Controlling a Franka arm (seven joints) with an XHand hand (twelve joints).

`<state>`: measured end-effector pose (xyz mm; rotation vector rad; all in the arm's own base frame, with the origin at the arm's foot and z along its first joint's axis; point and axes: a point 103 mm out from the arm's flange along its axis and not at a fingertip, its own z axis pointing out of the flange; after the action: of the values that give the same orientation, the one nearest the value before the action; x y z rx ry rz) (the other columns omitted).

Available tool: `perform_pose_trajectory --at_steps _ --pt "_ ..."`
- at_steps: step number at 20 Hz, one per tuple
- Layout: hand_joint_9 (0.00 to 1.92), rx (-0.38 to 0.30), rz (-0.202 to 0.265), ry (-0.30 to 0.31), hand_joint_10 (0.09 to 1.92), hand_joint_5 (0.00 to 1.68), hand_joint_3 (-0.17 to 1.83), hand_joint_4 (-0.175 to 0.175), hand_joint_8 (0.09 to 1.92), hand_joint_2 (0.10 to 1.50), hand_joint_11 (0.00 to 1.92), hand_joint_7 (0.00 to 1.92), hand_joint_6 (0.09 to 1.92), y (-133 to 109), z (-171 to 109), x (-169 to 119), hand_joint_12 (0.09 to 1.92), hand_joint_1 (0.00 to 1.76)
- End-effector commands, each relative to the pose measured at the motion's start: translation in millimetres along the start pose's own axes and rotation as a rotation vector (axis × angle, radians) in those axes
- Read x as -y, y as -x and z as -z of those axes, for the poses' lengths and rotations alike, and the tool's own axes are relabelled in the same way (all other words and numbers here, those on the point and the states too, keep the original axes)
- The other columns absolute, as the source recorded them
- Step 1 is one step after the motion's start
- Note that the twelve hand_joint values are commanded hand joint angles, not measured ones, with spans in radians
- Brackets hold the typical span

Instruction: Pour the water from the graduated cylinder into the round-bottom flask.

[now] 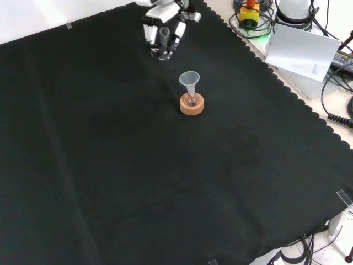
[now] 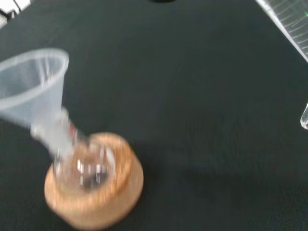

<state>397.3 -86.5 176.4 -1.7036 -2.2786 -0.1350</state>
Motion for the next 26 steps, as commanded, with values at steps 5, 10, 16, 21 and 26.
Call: perform_pose_trajectory --at_steps 5,10,16,21,26 --pt "1.46 0.193 0.042 -0.153 0.09 0.94 -0.17 -0.175 0.24 1.23 1.30 1.31 1.10 -22.8 -19.2 38.5 0.68 1.14" --pt "1.46 0.252 0.042 -0.198 0.09 0.94 -0.17 -0.175 0.24 1.23 1.30 1.31 1.10 -30.6 -18.7 41.1 0.68 1.14" --pt "1.46 0.324 0.009 -0.278 0.09 0.94 -0.17 -0.175 0.24 1.23 1.30 1.31 1.10 -35.1 -17.5 33.0 0.68 1.14" --pt "1.46 0.384 -0.043 -0.334 0.09 0.94 -0.17 -0.175 0.24 1.23 1.30 1.31 1.10 -33.2 -16.9 23.7 0.68 1.14" --pt "1.46 0.436 -0.057 -0.361 0.09 0.94 -0.17 -0.175 0.24 1.23 1.30 1.31 1.10 -33.1 -15.6 18.6 0.68 1.14"
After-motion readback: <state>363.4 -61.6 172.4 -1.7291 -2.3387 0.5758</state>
